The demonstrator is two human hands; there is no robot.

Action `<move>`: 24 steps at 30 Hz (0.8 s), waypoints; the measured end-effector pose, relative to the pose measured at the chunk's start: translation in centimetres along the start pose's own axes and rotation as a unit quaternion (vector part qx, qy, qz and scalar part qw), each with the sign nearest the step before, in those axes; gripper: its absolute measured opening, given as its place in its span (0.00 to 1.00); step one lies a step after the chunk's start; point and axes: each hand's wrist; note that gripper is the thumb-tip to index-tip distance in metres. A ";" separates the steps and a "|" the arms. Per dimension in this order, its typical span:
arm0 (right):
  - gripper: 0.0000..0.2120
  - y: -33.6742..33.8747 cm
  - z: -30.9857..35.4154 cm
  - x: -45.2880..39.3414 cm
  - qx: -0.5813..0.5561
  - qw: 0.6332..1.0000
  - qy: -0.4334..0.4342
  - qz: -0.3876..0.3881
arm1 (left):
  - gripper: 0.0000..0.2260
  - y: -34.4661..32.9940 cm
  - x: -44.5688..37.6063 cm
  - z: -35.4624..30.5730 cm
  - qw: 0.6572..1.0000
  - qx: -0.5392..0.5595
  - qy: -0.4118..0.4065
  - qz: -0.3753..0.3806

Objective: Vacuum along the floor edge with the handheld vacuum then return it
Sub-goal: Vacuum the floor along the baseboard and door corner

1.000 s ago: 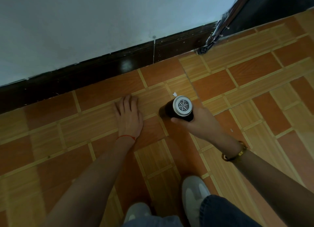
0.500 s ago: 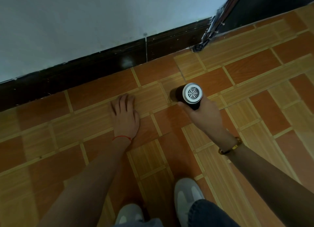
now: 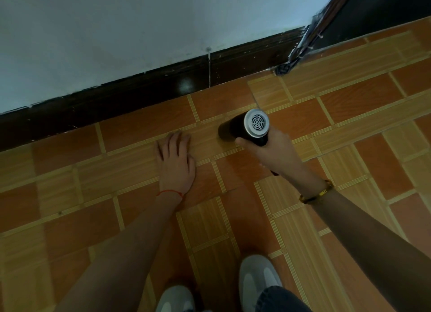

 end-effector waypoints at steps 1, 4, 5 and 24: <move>0.27 -0.2 0.1 -0.3 -0.004 1.000 0.007 0.008 | 0.21 0.0 0.0 0.0 1.000 0.000 0.000 0.000; 0.29 -0.6 0.4 -1.4 -0.003 0.999 0.013 -0.033 | 0.21 0.0 0.0 -0.1 1.000 0.001 0.000 -0.001; 0.31 -0.7 0.5 -1.9 0.001 0.998 0.011 -0.054 | 0.21 0.0 0.0 -0.1 1.000 0.001 0.000 0.000; 0.26 -0.3 2.0 -9.0 -0.029 0.999 0.019 -0.041 | 0.21 -0.1 -0.2 0.2 1.000 -0.013 0.003 0.013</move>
Point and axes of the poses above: each hand's wrist, its own x-axis away from the middle knuckle, its own y-axis out of the back of the hand, z = x × y, and after that the axes turned 3 degrees about -z, right-handed
